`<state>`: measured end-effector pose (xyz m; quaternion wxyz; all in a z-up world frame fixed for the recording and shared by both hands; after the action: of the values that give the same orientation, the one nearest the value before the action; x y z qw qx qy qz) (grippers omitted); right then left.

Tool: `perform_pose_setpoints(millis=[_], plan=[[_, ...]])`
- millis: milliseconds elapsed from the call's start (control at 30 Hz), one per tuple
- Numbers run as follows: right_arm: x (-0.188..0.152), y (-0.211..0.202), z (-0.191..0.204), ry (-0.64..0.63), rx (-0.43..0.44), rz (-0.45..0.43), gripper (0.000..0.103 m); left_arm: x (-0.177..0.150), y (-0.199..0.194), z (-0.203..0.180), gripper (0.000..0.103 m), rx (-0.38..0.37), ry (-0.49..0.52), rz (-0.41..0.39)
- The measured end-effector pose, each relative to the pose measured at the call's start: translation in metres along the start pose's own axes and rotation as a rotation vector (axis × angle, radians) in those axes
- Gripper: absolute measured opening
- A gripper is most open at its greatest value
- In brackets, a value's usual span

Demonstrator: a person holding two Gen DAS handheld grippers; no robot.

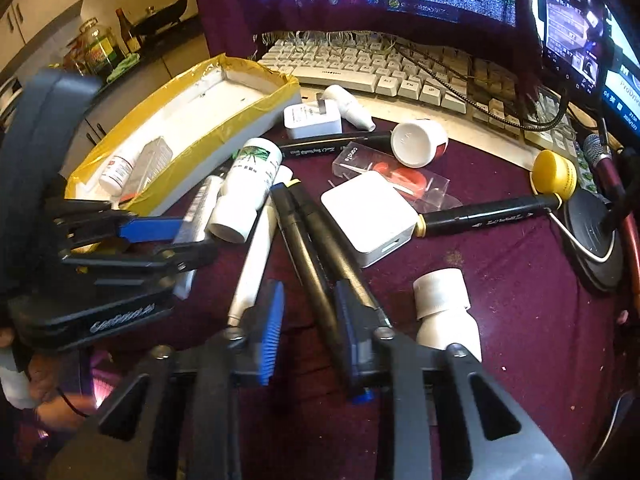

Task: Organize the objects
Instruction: 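Grasp the silver tube with left tool while right tool grasps a black marker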

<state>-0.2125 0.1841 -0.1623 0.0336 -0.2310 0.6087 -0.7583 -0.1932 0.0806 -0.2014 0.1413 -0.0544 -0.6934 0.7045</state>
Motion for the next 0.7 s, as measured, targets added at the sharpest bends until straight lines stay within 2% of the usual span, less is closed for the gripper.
perform_pose_setpoints(millis=[233, 300, 400, 500, 533, 567, 700], plan=[[-0.001, 0.005, 0.0, 0.014, 0.04, 0.028, 0.023, -0.024, -0.002, 0.009, 0.03, -0.047, 0.008, 0.025], [-0.011, 0.005, 0.002, 0.026, 0.007, 0.034, 0.015, -0.026, -0.001, 0.011, 0.031, -0.051, 0.013, 0.017], [-0.03, 0.0, 0.005, 0.074, 0.046, 0.023, 0.014, -0.029, 0.0, 0.011, 0.032, -0.023, 0.037, -0.003], [-0.044, -0.005, 0.009, 0.1, 0.079, 0.014, 0.014, -0.048, -0.003, 0.007, 0.031, -0.042, 0.032, -0.01], [-0.045, -0.003, 0.01, 0.1, 0.088, 0.021, 0.014, -0.056, -0.004, 0.006, 0.031, -0.073, 0.028, -0.016], [-0.043, 0.002, 0.011, 0.098, 0.093, 0.033, 0.014, -0.05, -0.006, -0.004, 0.031, -0.085, 0.023, -0.025], [-0.029, 0.01, 0.014, 0.093, 0.088, 0.043, 0.014, -0.052, -0.007, 0.01, 0.032, -0.1, -0.017, -0.063]])
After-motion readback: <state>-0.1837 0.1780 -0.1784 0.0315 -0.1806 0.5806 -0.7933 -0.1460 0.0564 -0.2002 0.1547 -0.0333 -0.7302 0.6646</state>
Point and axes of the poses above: each gripper's, at about its wrist camera, not at the fingertips, and y roughly the way its jaws point, z to its left, x to its top, the point moved 9 cm from there along y, roughly the way its jaws point, and after that the axes turned 14 degrees about z, right-handed, at the moved point
